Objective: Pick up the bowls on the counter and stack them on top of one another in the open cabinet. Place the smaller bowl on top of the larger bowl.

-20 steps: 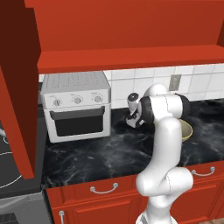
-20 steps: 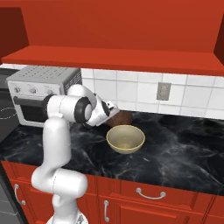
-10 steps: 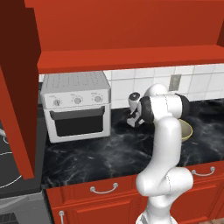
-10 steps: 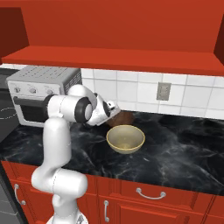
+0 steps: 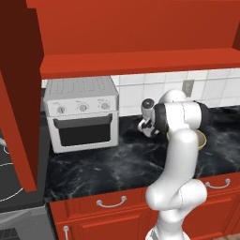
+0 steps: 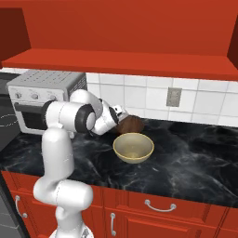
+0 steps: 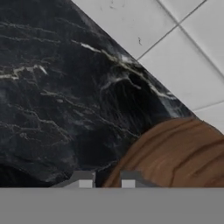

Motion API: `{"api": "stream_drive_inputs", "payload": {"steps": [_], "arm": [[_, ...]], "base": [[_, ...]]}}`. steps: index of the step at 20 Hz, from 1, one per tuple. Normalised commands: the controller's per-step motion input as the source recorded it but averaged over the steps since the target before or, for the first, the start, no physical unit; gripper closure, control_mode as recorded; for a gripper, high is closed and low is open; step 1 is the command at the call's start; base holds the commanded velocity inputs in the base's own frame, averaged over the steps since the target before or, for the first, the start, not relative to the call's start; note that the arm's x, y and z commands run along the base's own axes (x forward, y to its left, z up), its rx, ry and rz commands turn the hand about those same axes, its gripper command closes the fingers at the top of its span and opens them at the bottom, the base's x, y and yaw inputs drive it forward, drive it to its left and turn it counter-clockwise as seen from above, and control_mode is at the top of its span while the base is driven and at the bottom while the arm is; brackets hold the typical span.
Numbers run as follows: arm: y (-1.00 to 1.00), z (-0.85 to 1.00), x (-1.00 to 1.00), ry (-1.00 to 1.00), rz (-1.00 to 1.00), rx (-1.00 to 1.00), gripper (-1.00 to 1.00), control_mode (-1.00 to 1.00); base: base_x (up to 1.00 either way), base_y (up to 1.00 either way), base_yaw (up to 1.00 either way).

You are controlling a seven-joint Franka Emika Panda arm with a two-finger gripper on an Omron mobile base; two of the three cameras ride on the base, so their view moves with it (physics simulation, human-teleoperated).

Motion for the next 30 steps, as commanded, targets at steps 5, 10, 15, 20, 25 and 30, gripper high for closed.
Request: {"api": "stream_drive_inputs", "payload": {"steps": [5, 10, 15, 20, 25, 30], "arm": [[0.00, 0.30, -0.35, -0.12, 0.00, 0.00, 1.00, -1.00], [0.06, 0.42, -0.37, -0.11, 0.00, -0.01, 1.00, -1.00], [0.10, 0.56, -0.33, -0.07, 0.00, -0.03, 1.00, -1.00], [0.22, 0.59, -0.11, 0.00, 0.00, -0.05, 1.00, -1.00], [0.14, 0.63, -0.14, 0.00, 0.00, -0.04, 1.00, -1.00], [0.01, 0.57, -0.27, 0.00, 0.00, -0.02, 1.00, -1.00]], "base": [[0.00, 0.00, 0.00], [0.00, 0.00, 0.00], [0.00, 0.00, 0.00], [0.00, 0.00, 0.00], [0.00, 0.00, 0.00], [0.00, 0.00, 0.00]]}}
